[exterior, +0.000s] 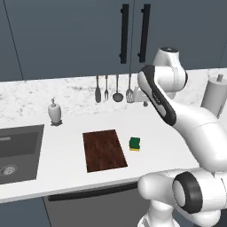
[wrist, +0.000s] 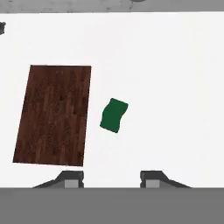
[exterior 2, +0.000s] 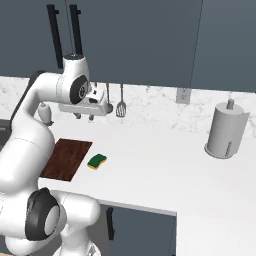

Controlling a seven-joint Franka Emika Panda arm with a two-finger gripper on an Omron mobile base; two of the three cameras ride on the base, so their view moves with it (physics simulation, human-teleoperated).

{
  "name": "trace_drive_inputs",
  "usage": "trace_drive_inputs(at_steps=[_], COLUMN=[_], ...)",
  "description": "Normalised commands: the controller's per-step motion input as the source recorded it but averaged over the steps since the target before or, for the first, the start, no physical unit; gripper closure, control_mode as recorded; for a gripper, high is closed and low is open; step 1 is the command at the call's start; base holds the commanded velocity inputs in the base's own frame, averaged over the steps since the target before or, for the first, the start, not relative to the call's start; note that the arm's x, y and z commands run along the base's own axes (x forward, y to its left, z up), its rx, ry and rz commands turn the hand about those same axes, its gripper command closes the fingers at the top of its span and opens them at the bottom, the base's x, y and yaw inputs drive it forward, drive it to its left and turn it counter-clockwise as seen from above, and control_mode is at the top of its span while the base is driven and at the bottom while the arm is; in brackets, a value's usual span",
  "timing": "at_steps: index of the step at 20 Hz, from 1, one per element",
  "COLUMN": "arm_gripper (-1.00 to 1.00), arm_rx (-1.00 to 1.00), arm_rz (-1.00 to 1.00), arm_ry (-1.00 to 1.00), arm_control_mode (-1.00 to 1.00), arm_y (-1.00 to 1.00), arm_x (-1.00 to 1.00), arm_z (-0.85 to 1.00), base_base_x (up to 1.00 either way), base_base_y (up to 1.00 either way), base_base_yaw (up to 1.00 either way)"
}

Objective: Pick up the sponge from the counter and clean the cutting board by briefly scrubbing or pressing down on the cutting board. Once finished, release the sponge.

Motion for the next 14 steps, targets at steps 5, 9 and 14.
trace_drive_inputs(at_steps=[5, 9, 14], arm_gripper=[-1.0, -1.0, -1.0], arm_rx=[0.0, -0.03, -0.02], arm_rz=[0.0, 0.0, -0.01], arm_ry=[-0.04, 0.06, 0.19], arm_control_mode=[-1.0, -1.0, -1.0], arm_y=[0.0, 0.13, 0.06], arm_x=[-0.46, -0.26, 0.13], arm_z=[-0.19, -0.97, -0.82], base_base_x=[0.0, 0.0, 0.0], base_base_y=[0.0, 0.0, 0.0], base_base_yaw=[0.0, 0.0, 0.0])
